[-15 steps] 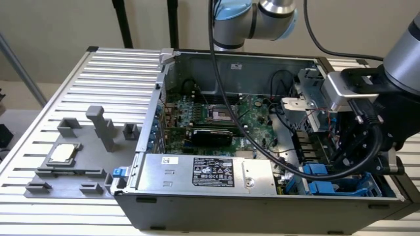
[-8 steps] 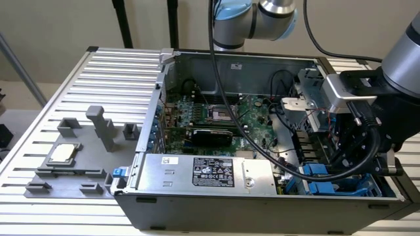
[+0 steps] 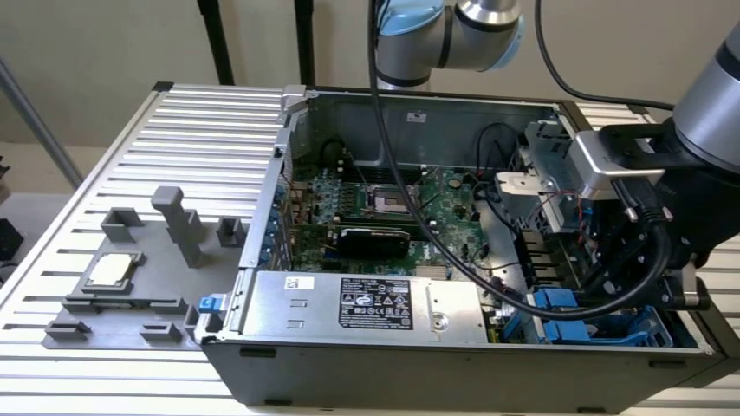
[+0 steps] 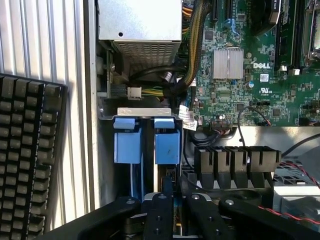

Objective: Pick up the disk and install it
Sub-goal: 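Insert the second disk wire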

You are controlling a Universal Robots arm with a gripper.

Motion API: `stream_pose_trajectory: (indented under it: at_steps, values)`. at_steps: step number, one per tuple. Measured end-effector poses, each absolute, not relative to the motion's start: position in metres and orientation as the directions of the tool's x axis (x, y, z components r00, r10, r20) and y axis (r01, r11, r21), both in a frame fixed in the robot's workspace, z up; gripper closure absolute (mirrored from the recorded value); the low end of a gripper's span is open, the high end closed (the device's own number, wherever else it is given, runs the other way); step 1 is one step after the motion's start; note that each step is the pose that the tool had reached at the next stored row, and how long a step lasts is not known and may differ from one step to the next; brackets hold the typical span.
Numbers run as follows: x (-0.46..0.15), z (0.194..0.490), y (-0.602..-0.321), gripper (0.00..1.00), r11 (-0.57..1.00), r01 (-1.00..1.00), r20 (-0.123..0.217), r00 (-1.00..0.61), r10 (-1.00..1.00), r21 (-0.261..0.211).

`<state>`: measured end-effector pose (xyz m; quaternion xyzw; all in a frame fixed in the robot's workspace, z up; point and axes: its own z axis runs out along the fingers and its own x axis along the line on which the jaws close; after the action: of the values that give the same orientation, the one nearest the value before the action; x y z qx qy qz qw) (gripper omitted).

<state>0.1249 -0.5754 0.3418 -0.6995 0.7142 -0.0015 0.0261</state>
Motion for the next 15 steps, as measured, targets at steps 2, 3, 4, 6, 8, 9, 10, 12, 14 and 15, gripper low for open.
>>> stream_pose_trajectory:
  at_steps: [2,3,4,6,8,9,10,12,14,15]
  values:
    - [0.1254,0.3418,-0.5753,0.84,0.022,-0.999,-0.035,-0.02,-0.999,-0.039]
    - [0.1258,0.3417,-0.5753,0.84,0.022,-0.999,-0.035,-0.02,-0.999,-0.039]
    - [0.126,0.3416,-0.5752,0.84,0.022,-0.999,-0.035,-0.02,-0.999,-0.039]
    - [0.1264,0.3412,-0.5751,0.84,0.022,-0.999,-0.035,-0.02,-0.999,-0.039]
    - [0.1265,0.3404,-0.5751,0.84,0.022,-0.999,-0.036,-0.02,-0.999,-0.039]
    - [0.1265,0.3404,-0.5751,0.84,0.022,-0.999,-0.036,-0.02,-0.999,-0.039]
    - [0.1266,0.3406,-0.5751,0.84,0.021,-0.999,-0.035,-0.02,-0.999,-0.039]
    - [0.1266,0.3403,-0.575,0.84,0.021,-0.999,-0.035,-0.02,-0.999,-0.039]
    - [0.1266,0.3387,-0.5751,0.84,0.021,-0.999,-0.035,-0.02,-0.999,-0.039]
    - [0.1265,0.3375,-0.5751,0.84,0.022,-0.999,-0.035,-0.02,-0.999,-0.039]
